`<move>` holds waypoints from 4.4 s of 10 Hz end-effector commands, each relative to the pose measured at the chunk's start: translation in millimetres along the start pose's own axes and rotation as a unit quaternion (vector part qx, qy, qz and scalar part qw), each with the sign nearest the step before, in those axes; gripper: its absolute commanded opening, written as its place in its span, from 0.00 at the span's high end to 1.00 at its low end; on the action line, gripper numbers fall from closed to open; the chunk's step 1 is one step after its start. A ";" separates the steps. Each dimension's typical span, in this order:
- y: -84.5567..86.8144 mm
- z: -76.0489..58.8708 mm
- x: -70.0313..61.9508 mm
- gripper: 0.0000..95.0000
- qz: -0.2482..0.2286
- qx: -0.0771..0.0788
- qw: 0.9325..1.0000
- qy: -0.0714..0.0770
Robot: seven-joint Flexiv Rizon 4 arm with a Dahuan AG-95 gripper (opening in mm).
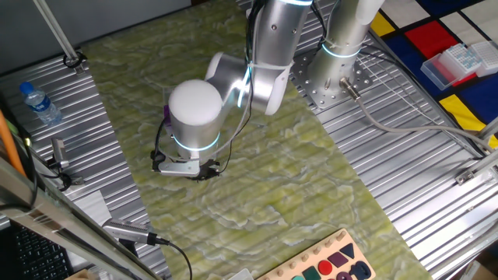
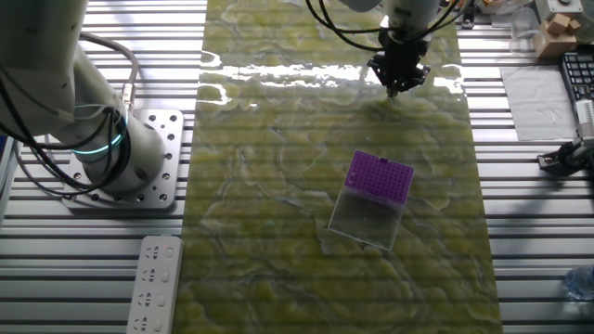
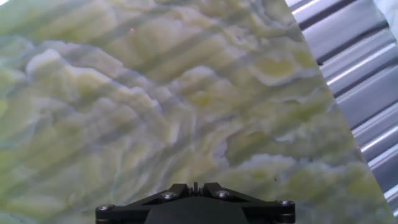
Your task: Insert a small pipette tip into the holder for small pipette tips
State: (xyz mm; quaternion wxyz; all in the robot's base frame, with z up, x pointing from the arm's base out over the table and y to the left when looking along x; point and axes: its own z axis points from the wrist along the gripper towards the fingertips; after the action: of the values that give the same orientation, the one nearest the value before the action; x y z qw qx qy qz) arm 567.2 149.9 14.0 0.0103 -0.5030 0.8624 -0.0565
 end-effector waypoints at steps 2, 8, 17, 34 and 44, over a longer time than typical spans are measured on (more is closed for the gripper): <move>0.1 -1.3 0.5 1.00 -0.081 0.002 0.997 -0.002; 0.2 -2.6 0.9 1.00 -0.220 0.000 0.975 -0.009; 2.6 -1.4 1.6 1.00 -0.282 -0.009 0.959 -0.008; 8.0 4.8 -1.2 1.00 -0.317 -0.010 0.948 -0.010; 6.9 -3.0 -1.0 1.00 -0.469 -0.001 0.883 -0.015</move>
State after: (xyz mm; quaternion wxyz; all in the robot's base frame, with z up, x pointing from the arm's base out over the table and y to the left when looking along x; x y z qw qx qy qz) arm 561.5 153.7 15.2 -0.0053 -0.8358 0.5471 -0.0464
